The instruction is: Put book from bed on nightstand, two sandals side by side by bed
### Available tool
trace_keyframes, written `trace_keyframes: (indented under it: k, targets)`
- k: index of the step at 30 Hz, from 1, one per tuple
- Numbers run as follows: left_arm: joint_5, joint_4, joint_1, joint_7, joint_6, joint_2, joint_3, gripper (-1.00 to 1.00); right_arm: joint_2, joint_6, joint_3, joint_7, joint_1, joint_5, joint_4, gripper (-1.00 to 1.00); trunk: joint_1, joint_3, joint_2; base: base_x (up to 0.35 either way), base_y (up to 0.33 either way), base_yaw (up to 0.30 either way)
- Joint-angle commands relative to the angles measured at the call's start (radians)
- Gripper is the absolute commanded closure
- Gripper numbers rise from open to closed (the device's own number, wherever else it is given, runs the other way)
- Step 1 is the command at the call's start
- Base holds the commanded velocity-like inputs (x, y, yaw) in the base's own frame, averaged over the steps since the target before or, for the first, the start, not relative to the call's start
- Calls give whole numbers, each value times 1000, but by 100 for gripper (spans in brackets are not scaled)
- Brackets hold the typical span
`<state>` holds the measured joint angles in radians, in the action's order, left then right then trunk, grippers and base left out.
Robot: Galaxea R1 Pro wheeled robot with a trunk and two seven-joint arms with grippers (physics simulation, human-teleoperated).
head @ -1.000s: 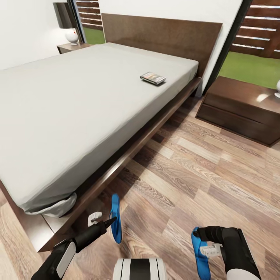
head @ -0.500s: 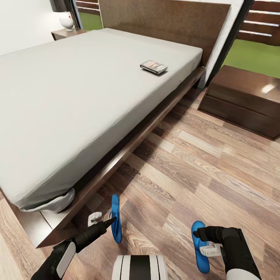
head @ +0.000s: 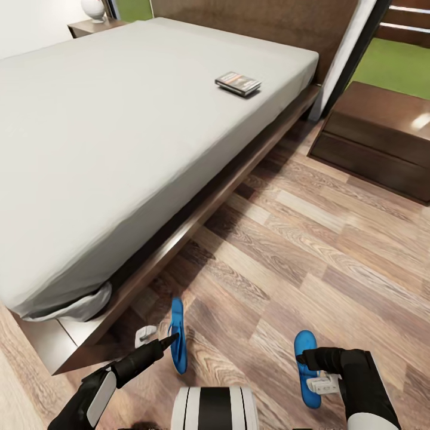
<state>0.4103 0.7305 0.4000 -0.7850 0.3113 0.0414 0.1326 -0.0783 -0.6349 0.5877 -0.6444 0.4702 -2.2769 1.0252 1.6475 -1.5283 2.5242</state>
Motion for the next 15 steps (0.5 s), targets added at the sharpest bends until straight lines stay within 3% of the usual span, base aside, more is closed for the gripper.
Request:
trace_keyframes:
  k: [1,15]
  targets:
    - [8,0,0,-2,9,0,1,100,-1,-3,3,-2,1,-3,1,-100,0,-5,0,0,0,0]
    - [8,0,0,-2,9,0,1,100,-1,-3,3,-1,1,-3,1,-100,7,-59,4,0,0,0]
